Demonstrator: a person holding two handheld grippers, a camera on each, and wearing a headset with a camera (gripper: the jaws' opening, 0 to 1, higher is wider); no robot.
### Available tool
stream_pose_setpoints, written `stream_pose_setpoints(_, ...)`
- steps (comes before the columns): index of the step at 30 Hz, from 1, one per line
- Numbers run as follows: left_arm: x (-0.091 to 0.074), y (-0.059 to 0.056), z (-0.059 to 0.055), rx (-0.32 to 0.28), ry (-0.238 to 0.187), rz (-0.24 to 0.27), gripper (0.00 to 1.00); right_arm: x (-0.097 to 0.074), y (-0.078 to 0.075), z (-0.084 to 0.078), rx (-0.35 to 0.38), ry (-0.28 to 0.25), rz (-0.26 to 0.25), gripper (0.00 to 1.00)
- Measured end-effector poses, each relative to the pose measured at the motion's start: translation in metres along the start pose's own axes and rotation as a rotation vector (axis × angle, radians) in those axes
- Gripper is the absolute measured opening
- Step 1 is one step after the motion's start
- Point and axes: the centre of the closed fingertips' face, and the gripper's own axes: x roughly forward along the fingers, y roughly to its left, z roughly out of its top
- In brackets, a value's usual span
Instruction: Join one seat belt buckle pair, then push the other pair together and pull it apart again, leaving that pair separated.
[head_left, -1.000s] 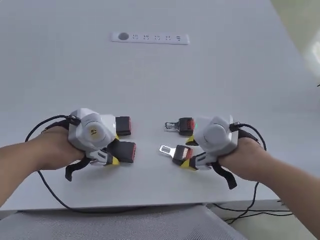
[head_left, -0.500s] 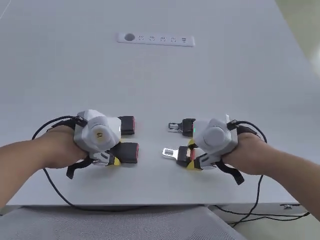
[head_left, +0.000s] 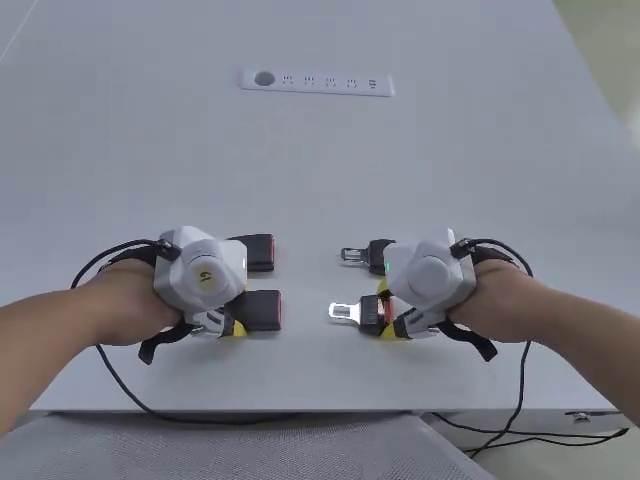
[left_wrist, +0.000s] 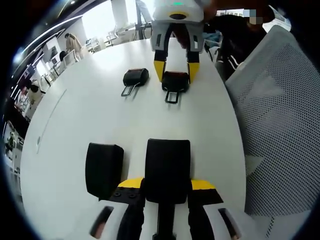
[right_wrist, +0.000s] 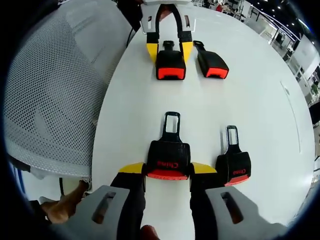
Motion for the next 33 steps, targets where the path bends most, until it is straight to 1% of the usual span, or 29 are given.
stream_pose_setpoints(5, 0.0, 0.0, 0.0, 0.0, -0.006, -0.004, 0.34, 0.0, 0.0, 0.0, 0.003, -0.001, 0.0, 0.32)
stream_pose_setpoints(21, 0.001, 0.0, -0.001, -0.026, -0.002, -0.017, 0.34, 0.0, -0.001, 0.001, 0.018, -0.006, -0.003, 0.32)
stream_pose_setpoints(27, 0.001, 0.0, -0.001, -0.034, -0.001, -0.018, 0.34, 0.002, -0.003, 0.004, 0.026, -0.015, -0.009, 0.32)
stream_pose_setpoints(33, 0.001, 0.0, -0.001, -0.038, -0.001, -0.019, 0.34, 0.005, -0.002, 0.015, 0.027, -0.031, -0.007, 0.32)
